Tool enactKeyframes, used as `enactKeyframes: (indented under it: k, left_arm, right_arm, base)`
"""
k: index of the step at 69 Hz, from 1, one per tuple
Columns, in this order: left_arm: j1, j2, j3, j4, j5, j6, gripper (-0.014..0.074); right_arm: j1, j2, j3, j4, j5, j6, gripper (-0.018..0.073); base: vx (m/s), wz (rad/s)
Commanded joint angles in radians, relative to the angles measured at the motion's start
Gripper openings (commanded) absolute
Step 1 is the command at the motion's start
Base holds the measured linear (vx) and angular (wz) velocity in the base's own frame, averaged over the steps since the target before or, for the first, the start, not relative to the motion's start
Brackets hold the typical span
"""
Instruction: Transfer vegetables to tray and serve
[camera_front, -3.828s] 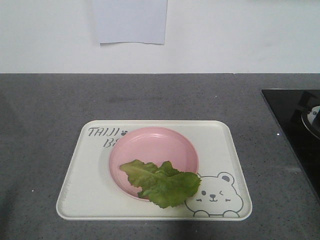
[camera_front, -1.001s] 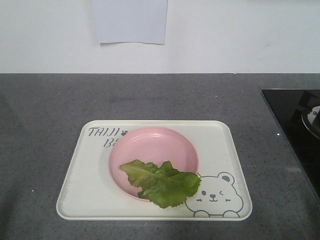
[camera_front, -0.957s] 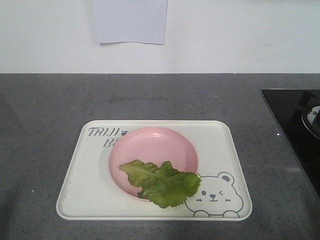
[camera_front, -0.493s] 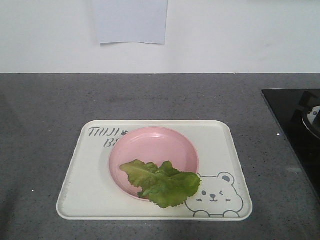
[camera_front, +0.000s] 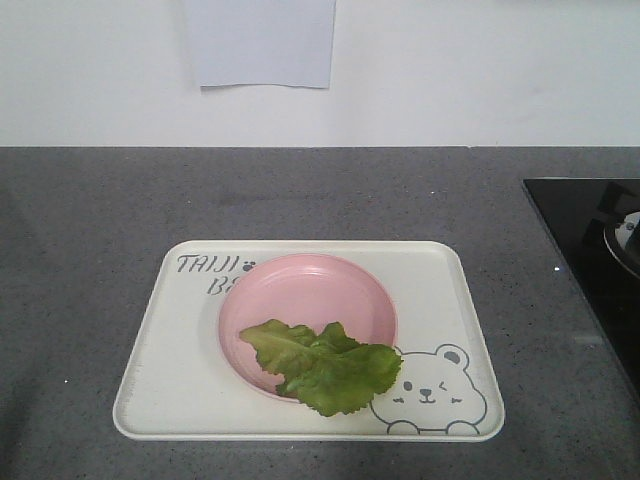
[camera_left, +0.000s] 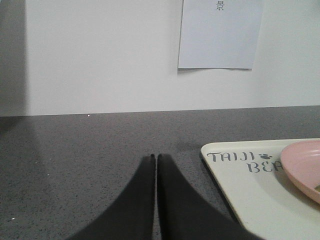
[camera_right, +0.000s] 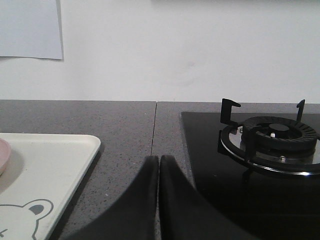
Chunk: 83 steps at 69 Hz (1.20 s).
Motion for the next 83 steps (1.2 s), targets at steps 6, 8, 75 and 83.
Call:
enactKeyframes:
  k: [6,8,75,83]
  left_arm:
    - [-0.003,-0.015,0.024,-0.011,-0.078,0.000,-0.0006]
    - [-0.003,-0.015,0.024,-0.011,-0.078,0.000,-0.0006]
    - [-0.003,-0.015,0.024,-0.011,-0.078,0.000,-0.0006]
    - [-0.003,-0.015,0.024,-0.011,-0.078,0.000,-0.0006]
  right_arm:
    - [-0.005,-0.005,0.010,0.001,-0.006,-0.013,-0.0004]
    - [-0.005,-0.005,0.010,0.001,-0.001,-0.013,-0.0004]
    - [-0.005,-0.004,0.009,0.001,-0.002,-0.013,-0.0004]
    - [-0.005,-0.004,0.009,0.001,-0.002,-0.013,-0.0004]
  base:
    - [0.00,0.00]
    - [0.00,0.00]
    - [0.00,0.00]
    - [0.00,0.00]
